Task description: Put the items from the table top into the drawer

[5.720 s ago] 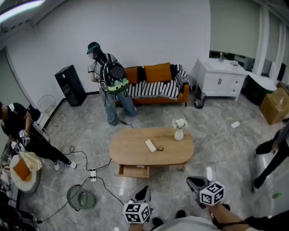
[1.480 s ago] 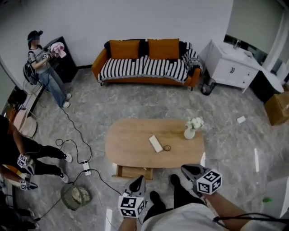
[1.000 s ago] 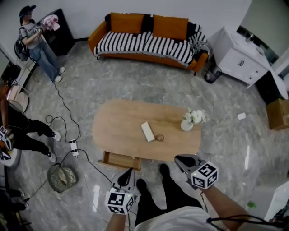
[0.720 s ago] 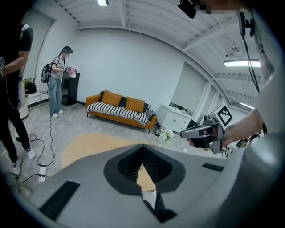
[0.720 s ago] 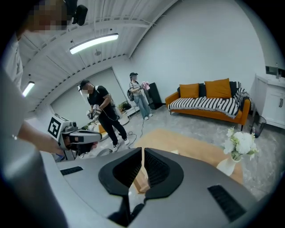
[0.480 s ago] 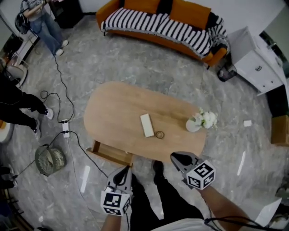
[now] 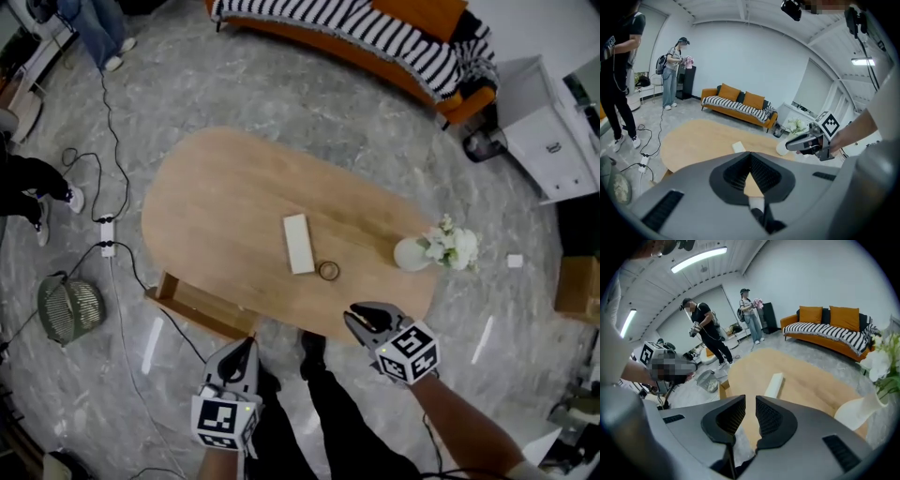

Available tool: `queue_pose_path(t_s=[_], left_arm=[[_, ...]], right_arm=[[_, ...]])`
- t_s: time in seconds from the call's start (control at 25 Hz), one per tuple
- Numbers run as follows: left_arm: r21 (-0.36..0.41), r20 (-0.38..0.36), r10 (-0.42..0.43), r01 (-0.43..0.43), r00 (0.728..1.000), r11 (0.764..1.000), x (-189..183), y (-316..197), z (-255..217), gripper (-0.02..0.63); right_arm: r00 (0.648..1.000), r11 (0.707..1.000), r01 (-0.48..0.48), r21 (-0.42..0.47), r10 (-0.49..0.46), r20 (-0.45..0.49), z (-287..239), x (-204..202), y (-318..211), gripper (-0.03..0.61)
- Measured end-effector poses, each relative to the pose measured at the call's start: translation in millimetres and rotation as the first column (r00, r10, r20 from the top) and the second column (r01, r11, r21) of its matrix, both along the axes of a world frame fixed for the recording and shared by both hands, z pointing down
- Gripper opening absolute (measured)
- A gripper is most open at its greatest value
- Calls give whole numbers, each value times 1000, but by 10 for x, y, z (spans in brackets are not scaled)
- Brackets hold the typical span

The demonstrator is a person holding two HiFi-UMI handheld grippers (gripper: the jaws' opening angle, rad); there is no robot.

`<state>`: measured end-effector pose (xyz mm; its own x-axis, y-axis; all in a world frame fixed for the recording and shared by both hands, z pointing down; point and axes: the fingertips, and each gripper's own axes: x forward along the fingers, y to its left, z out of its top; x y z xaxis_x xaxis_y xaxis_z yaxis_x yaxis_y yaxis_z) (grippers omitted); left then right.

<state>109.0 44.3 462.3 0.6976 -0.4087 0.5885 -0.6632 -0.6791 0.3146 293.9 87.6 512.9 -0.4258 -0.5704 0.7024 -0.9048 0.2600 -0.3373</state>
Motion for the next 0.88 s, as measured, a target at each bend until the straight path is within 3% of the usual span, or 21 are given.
queue_pose_path(t_s=[0.36,0.88], left_arm=[[-10,18,1,-1,1000,1000,9,-134,720,0],[-54,18,-22,23,1000,998,39,-60,1284,0]], right_arm=[[998,998,52,-37,-53,-21,829,0,-192,115],[987,985,120,-122,-132,-95,1728,118,-372,126]])
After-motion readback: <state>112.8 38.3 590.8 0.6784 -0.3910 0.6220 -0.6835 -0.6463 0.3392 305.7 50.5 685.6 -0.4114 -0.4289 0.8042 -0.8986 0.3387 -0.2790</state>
